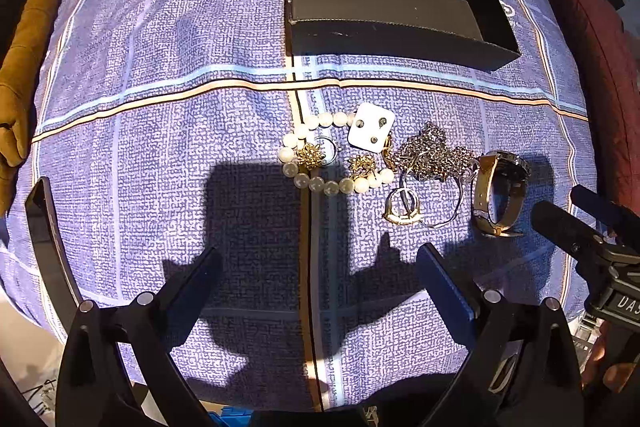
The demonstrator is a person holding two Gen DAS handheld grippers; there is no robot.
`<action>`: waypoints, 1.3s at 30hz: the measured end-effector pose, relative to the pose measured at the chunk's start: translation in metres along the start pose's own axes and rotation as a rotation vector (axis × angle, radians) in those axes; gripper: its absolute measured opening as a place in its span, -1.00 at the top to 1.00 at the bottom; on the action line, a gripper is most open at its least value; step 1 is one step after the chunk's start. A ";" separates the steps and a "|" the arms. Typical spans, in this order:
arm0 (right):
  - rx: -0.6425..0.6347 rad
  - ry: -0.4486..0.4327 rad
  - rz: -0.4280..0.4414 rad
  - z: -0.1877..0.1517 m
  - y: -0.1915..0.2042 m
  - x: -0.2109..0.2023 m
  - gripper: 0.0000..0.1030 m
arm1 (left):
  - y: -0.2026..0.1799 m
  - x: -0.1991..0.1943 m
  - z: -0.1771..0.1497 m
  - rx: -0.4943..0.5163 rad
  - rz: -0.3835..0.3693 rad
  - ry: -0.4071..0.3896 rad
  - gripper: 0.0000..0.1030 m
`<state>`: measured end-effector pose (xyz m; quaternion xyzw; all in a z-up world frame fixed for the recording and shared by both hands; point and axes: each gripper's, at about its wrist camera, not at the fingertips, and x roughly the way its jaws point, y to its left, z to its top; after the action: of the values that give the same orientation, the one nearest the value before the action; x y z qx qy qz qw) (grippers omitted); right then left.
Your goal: Organize jewelry
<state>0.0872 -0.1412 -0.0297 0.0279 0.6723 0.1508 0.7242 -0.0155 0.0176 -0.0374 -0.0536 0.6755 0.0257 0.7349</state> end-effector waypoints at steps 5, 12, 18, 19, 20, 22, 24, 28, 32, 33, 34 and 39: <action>-0.010 0.046 0.040 -0.004 -0.002 0.009 -0.89 | 0.008 0.008 -0.008 -0.007 -0.039 -0.019 -0.85; -0.025 0.048 0.012 -0.006 -0.008 0.012 -0.89 | 0.005 0.032 -0.005 0.045 0.011 -0.029 -0.81; -0.004 0.024 0.014 -0.003 -0.016 0.009 -0.89 | 0.036 0.050 0.013 -0.092 -0.077 -0.023 -0.70; -0.001 0.026 0.022 -0.003 -0.017 0.010 -0.89 | 0.040 0.054 0.015 -0.112 -0.077 -0.024 -0.68; 0.001 0.029 0.022 -0.003 -0.019 0.010 -0.89 | 0.042 0.058 0.017 -0.117 -0.075 -0.025 -0.66; 0.006 0.036 0.026 -0.003 -0.020 0.012 -0.89 | 0.042 0.065 0.022 -0.106 -0.066 -0.025 -0.63; 0.010 0.043 0.029 -0.004 -0.020 0.014 -0.89 | 0.038 0.073 0.030 -0.087 -0.045 -0.030 -0.61; 0.012 0.045 0.024 -0.003 -0.022 0.015 -0.89 | 0.030 0.085 0.046 -0.066 -0.020 -0.047 -0.37; 0.023 0.047 0.027 0.000 -0.022 0.017 -0.89 | 0.029 0.086 0.059 -0.044 -0.024 -0.062 -0.01; 0.023 0.047 0.027 0.001 -0.021 0.017 -0.89 | 0.025 0.080 0.057 -0.043 -0.050 -0.066 0.07; 0.022 0.047 0.025 0.001 -0.021 0.017 -0.89 | 0.023 0.076 0.058 -0.038 -0.071 -0.070 0.22; 0.023 0.049 0.031 0.004 -0.018 0.019 -0.89 | 0.033 0.055 0.039 -0.020 -0.123 -0.093 0.54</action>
<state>0.0955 -0.1529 -0.0517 0.0427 0.6910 0.1548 0.7048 0.0243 0.0531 -0.0899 -0.1011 0.6357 -0.0104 0.7652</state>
